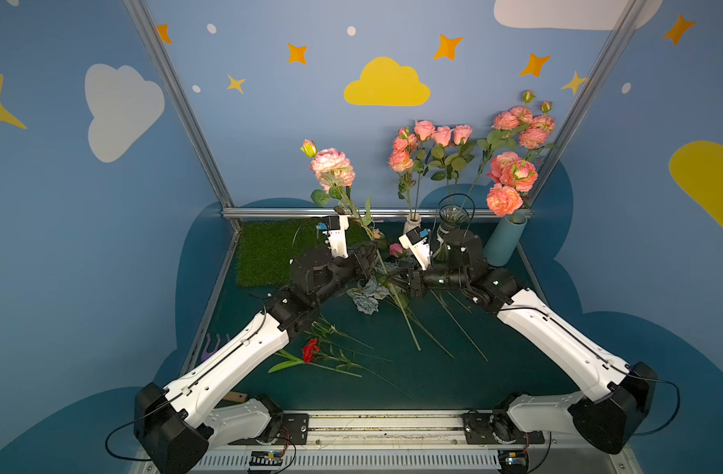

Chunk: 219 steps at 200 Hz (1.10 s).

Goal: Place the pink flowers into the vase
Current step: Pick up the flower at the center of the board.

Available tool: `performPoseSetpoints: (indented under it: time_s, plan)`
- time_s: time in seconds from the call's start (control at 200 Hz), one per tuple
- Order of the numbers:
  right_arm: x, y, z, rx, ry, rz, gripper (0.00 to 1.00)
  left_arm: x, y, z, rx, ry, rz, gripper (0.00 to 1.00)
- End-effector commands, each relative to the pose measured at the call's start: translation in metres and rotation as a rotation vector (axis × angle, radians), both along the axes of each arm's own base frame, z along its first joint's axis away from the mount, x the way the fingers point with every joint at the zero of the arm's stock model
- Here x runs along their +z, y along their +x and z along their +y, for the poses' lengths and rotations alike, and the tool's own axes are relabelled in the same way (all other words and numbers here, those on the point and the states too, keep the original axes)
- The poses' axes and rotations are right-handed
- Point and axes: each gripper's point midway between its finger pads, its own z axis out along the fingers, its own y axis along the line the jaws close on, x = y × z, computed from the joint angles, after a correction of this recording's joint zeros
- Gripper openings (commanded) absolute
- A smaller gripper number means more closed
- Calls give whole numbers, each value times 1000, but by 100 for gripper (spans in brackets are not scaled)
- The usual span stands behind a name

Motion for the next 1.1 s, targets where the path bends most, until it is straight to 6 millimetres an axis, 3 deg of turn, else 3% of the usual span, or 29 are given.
performPoseSetpoints:
  time_s: [0.0, 0.34, 0.476, 0.556, 0.596, 0.691, 0.756, 0.906, 1.091]
  plan:
    - [14, -6, 6, 59, 40, -24, 16, -6, -20, -16, -155, 76, 14, 2]
    - [18, -3, 14, 83, 57, -20, 15, -9, -29, -24, -239, 85, 41, 2]
    - [19, -3, 13, 85, 60, -27, 0, -12, -29, -27, -257, 97, 60, 2]
    - [21, -4, 12, 81, 62, -36, 0, -12, -28, -28, -256, 104, 62, 3]
    - [22, -4, 11, 75, 62, -44, 0, -11, -28, -27, -252, 105, 63, 9]
    - [25, 4, 4, 16, 46, -81, 0, -4, -28, -24, -240, 110, 61, 56]
    - [26, 18, -3, -68, 3, -131, 0, 1, -28, -21, -223, 118, 62, 69]
    - [40, 61, -29, -310, -96, -294, 0, 1, -24, -6, -141, 156, 90, 75]
    - [84, 116, -69, -627, -163, -497, 0, -20, -14, 29, 38, 254, 150, 75]
